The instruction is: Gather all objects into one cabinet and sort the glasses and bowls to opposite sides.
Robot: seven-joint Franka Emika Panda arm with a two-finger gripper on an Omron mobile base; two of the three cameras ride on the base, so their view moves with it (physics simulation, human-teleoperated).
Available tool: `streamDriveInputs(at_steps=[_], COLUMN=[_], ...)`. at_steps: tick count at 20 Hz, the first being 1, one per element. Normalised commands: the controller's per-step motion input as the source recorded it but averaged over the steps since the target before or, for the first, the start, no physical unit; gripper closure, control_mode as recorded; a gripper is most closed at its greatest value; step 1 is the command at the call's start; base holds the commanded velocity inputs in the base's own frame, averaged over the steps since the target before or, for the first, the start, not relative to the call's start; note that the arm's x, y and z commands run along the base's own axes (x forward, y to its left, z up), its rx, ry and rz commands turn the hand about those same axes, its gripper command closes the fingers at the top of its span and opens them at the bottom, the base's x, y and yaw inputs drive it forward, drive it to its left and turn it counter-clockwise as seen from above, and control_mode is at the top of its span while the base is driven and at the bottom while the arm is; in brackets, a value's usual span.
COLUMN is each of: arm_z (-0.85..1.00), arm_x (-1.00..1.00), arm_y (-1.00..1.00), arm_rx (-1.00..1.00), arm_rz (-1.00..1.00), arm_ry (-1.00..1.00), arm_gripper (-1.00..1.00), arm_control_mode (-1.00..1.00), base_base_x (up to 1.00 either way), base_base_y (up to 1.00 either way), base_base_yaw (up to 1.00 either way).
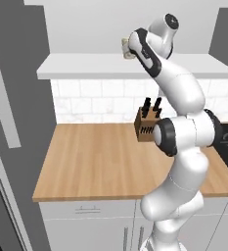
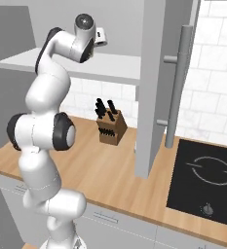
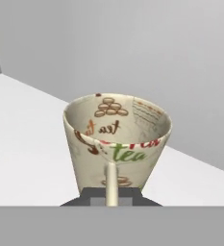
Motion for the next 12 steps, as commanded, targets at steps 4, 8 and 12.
streamDriveInputs(at_steps=[4,8,12], arm_z=[0.14,0.02,0.13], arm_x=[-0.91,-1.00,-1.00], arm_y=[-0.09,-0.11,-0.02], arm_rx=[0.02,0.05,0.04], arm_rz=[0.00,-0.02,-0.03], arm_ry=[-0.02,0.00,0.00], arm_gripper=[1.00,1.00,1.00], arm_control_mode=[-1.00,-1.00,-1.00], base_base_x=[0.00,0.00,0.00], base_base_y=[0.00,0.00,0.00], base_base_yaw=[0.00,0.00,0.00])
